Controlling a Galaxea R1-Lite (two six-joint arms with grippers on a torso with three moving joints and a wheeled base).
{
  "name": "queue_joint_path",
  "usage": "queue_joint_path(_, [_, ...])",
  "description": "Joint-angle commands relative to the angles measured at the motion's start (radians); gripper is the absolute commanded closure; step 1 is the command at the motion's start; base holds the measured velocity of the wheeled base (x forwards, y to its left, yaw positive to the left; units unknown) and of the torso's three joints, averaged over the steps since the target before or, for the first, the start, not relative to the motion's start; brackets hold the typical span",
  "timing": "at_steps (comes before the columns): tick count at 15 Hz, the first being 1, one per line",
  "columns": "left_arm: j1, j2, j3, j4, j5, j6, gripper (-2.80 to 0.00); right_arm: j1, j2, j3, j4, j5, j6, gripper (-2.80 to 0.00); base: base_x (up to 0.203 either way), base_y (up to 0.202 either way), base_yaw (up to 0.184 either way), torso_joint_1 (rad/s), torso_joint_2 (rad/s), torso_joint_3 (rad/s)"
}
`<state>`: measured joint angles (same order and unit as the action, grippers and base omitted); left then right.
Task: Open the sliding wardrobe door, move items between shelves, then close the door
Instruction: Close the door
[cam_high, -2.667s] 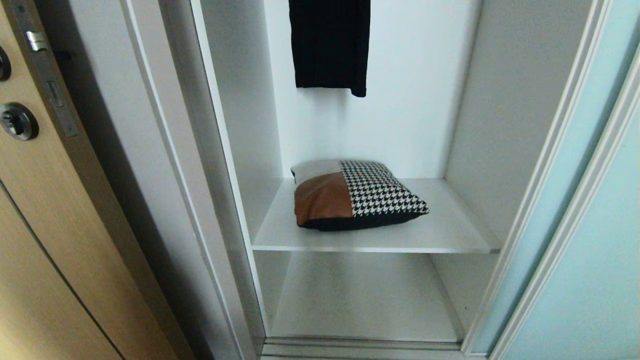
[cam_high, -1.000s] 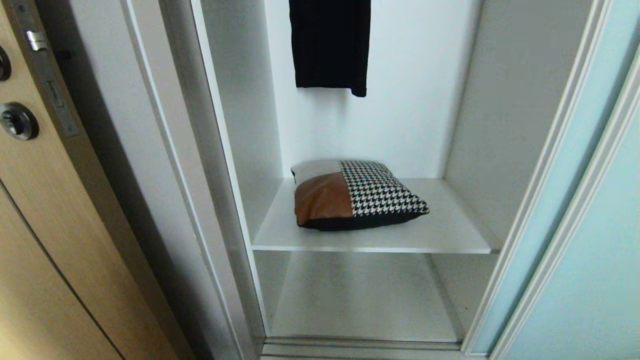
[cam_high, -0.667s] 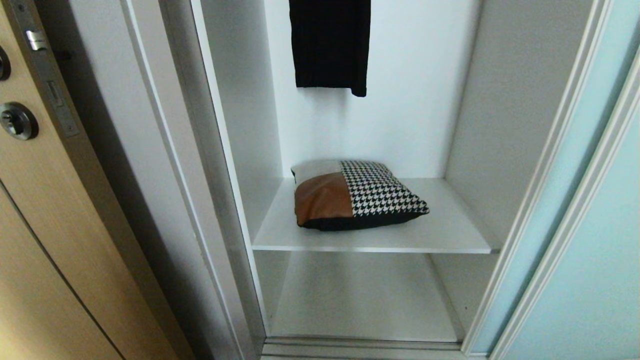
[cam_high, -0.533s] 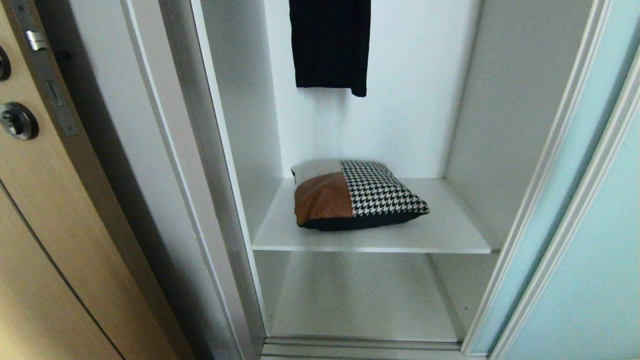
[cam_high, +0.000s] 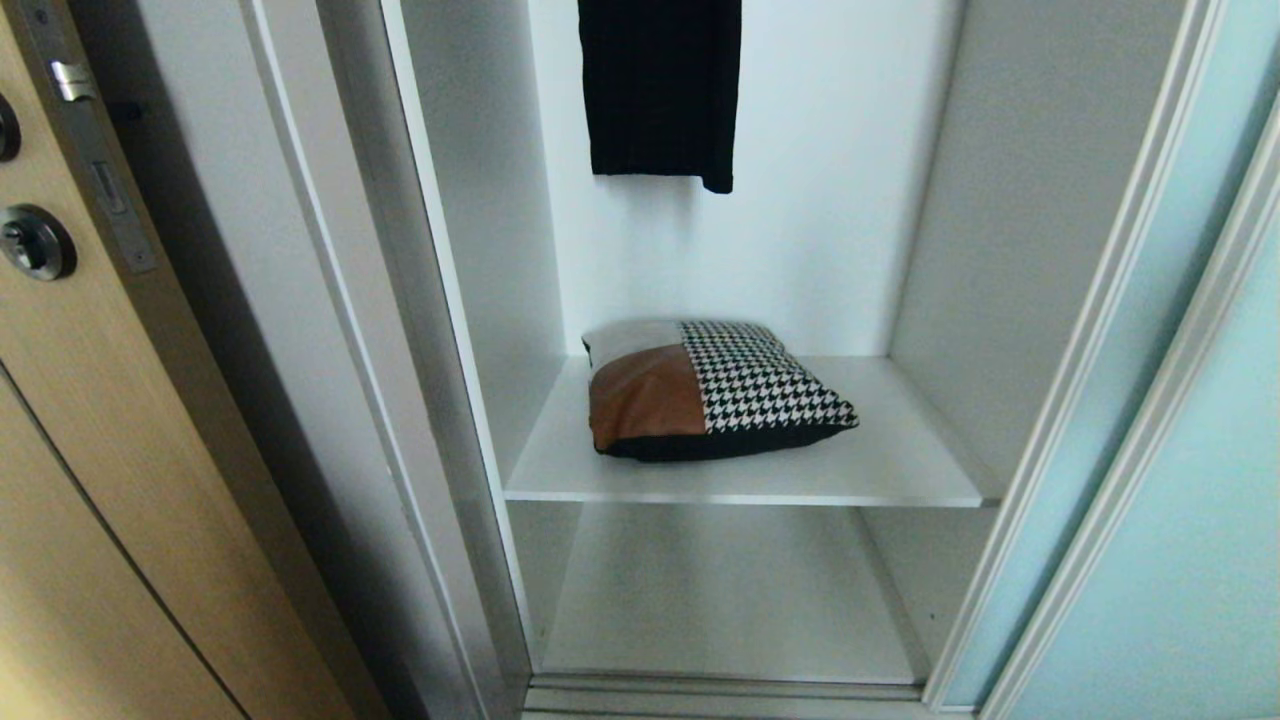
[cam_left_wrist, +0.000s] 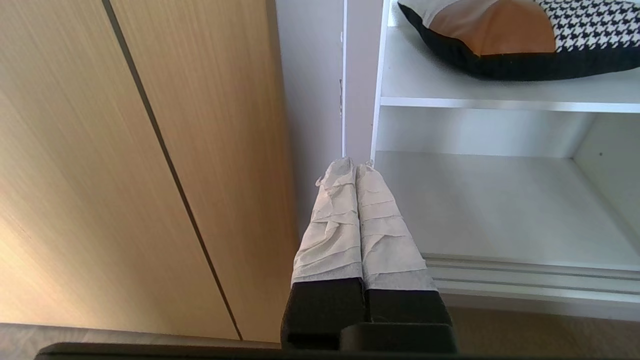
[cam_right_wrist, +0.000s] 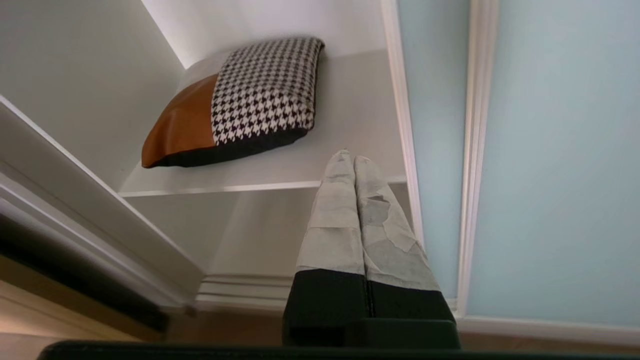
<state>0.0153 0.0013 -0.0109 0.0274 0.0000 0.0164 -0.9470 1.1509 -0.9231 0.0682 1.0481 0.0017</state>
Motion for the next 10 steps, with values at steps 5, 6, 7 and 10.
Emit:
queue_joint_path(5, [0.0,0.002,0.0,0.0,0.0,0.0,0.0,0.071,0.16,-0.128,0.08,0.0,0.012,0.0,0.0,0.0,0.0,0.0,0.0,0.0])
queue_joint_path(6, [0.0,0.001,0.0,0.0,-0.001,0.0,0.0,0.1,0.172,-0.153,0.106,0.001,0.011,0.0,0.0,0.0,0.0,0.0,0.0,0.0])
queue_joint_path(7, [0.0,0.001,0.0,0.0,0.0,0.0,0.0,0.119,0.178,-0.174,0.128,0.002,0.012,0.0,0.0,0.0,0.0,0.0,0.0,0.0])
queue_joint_path(10, [0.0,0.002,0.0,0.0,0.0,0.0,0.0,0.168,0.208,-0.187,0.149,-0.003,0.008,0.0,0.0,0.0,0.0,0.0,0.0,0.0])
